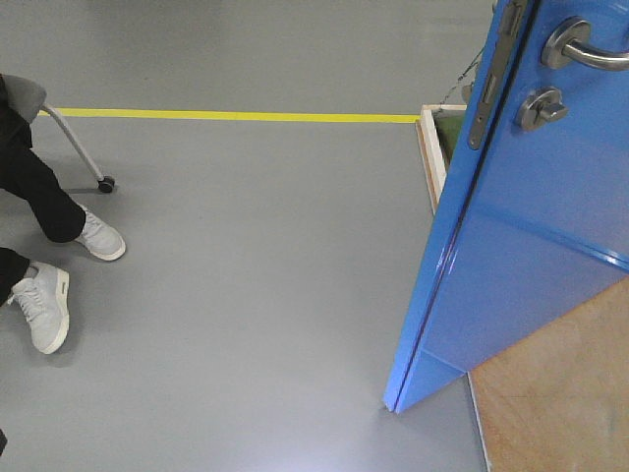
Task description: Move to blue door and open it
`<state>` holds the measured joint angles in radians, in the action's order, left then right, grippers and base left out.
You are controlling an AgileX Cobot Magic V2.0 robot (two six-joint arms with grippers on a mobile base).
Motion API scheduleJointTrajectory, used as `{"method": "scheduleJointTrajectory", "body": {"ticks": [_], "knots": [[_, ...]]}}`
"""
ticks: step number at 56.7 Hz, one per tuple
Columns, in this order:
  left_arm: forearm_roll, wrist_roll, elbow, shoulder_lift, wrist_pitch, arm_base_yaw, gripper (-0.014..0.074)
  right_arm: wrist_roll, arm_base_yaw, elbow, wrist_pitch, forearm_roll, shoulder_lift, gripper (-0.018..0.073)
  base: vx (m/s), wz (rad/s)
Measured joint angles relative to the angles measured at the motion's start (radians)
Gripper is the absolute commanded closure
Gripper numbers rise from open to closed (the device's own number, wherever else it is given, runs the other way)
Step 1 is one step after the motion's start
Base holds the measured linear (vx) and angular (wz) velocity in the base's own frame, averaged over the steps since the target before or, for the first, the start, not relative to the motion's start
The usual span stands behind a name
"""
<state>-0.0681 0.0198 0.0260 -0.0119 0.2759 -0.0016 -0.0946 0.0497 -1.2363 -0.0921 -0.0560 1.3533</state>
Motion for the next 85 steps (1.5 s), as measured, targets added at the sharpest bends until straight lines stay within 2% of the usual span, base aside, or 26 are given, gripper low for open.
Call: {"method": "scheduleJointTrajectory", "body": {"ticks": [85], "knots": [[0.000, 0.000, 0.000, 0.000, 0.000, 0.000, 0.0524, 0.000, -0.001, 0.007, 0.006, 0.000, -0.011, 0.0547, 0.01, 0.00]]}}
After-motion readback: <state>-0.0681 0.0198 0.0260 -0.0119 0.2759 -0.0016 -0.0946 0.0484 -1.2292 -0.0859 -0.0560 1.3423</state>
